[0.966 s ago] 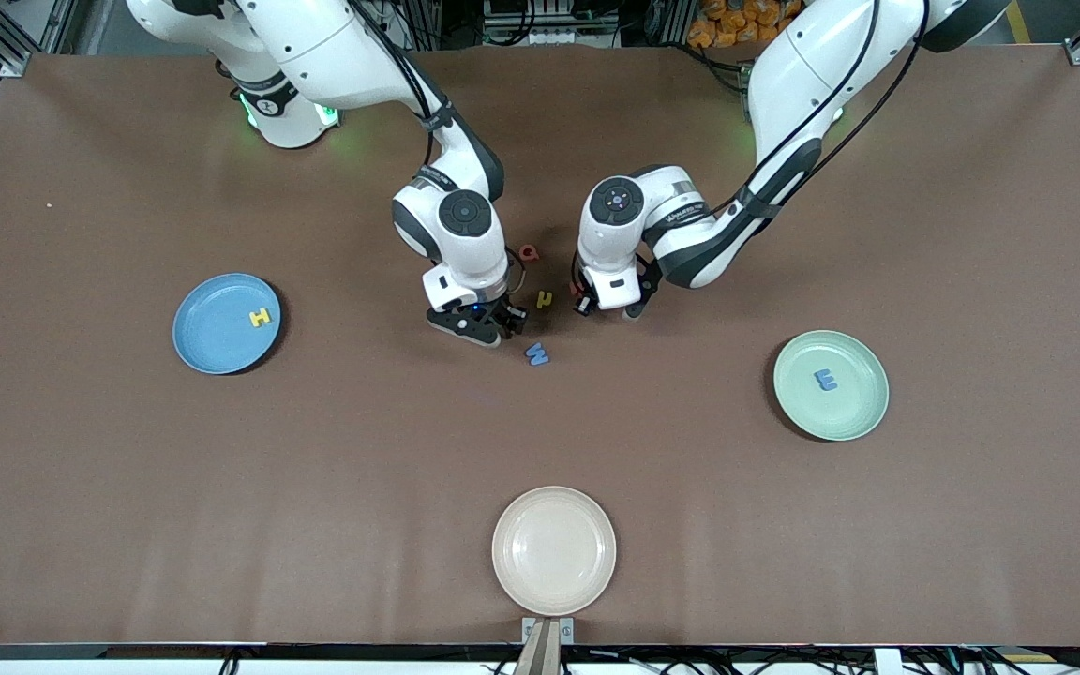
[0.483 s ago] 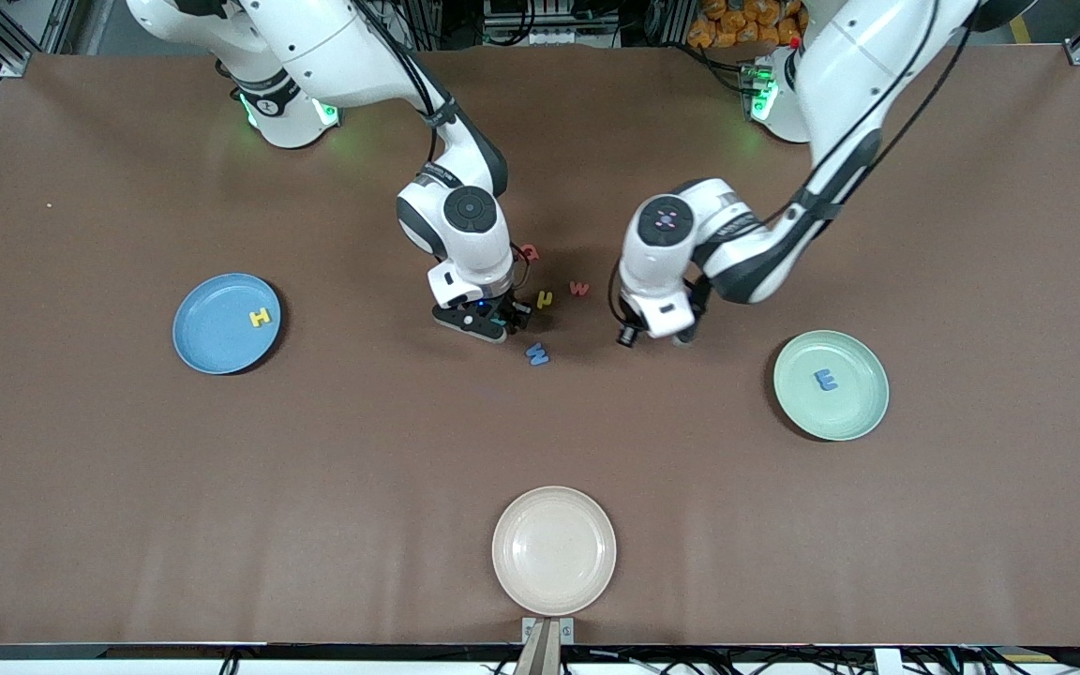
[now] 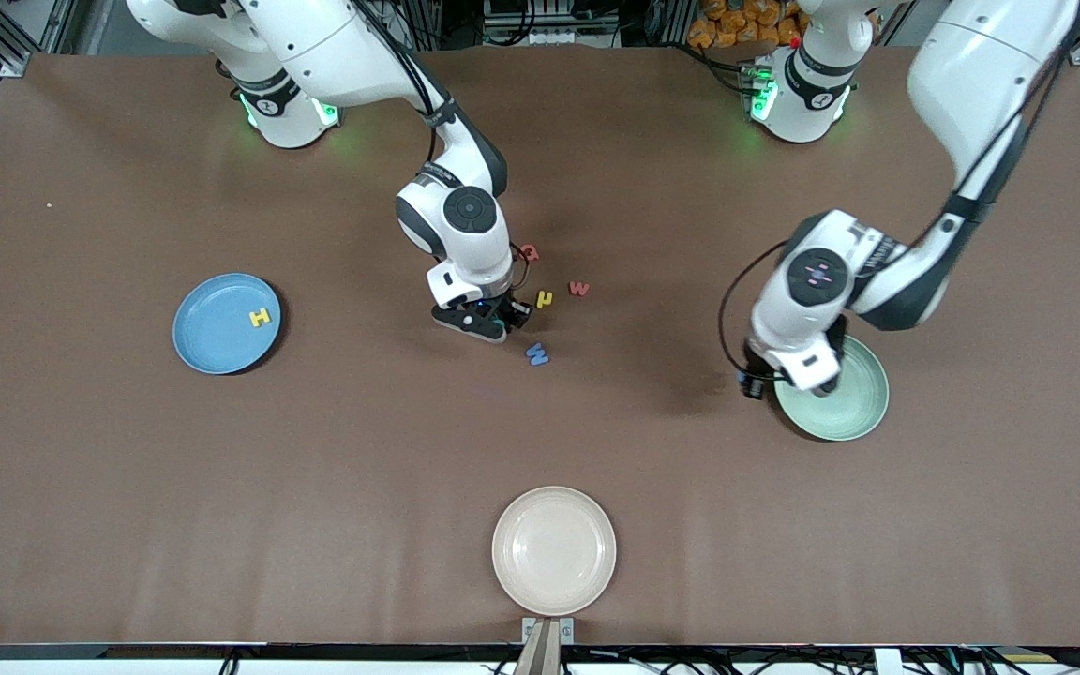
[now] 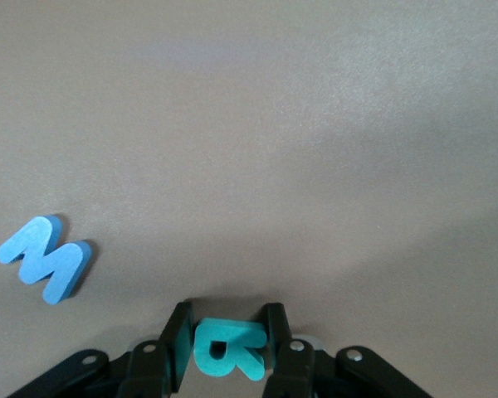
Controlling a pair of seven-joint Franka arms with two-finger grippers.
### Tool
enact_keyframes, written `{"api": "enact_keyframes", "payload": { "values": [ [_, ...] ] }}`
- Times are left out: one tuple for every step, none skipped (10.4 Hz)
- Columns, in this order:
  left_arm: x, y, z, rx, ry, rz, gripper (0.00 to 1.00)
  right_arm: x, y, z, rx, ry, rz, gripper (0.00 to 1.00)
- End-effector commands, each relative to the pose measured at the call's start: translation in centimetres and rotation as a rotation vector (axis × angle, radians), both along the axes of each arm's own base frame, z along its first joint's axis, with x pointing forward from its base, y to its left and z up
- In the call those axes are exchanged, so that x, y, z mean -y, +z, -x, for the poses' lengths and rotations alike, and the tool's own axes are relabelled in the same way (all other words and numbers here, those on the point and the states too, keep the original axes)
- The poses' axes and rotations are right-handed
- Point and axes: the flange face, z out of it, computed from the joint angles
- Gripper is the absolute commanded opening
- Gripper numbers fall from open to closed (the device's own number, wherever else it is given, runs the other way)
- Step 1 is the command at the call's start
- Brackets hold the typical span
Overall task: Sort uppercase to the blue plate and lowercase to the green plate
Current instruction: 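Place the g on the green plate while the right gripper carries the R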
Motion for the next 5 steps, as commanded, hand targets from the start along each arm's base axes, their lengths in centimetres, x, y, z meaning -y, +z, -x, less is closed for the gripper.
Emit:
{"api": "enact_keyframes", "payload": {
  "values": [
    [-5.4, 0.6, -0.9, -0.013, -0.046, -0.036, 0.00, -0.1, -0.6, -0.1, 0.007, 0.015, -0.003, 0.40],
    [-7.6, 0.6, -1.2, -0.019, -0.063, -0.038, 0.00, -0.1, -0.6, 0.0, 0.003, 0.031, 0.003, 0.34],
    [-9.0, 0.5, -1.4, -0.026, -0.077, -0.039, 0.04, -0.1, -0.7, -0.1, 0.001, 0.042, 0.006, 0.34],
    [-9.4, 0.3, -1.4, -0.031, -0.073, -0.038, 0.99, 0.0, -0.7, -0.1, 0.000, 0.042, 0.007, 0.34],
    [-9.4, 0.3, -1.3, -0.044, -0.075, -0.047, 1.00, 0.0, -0.7, -0.1, 0.000, 0.042, 0.007, 0.34]
  ]
}}
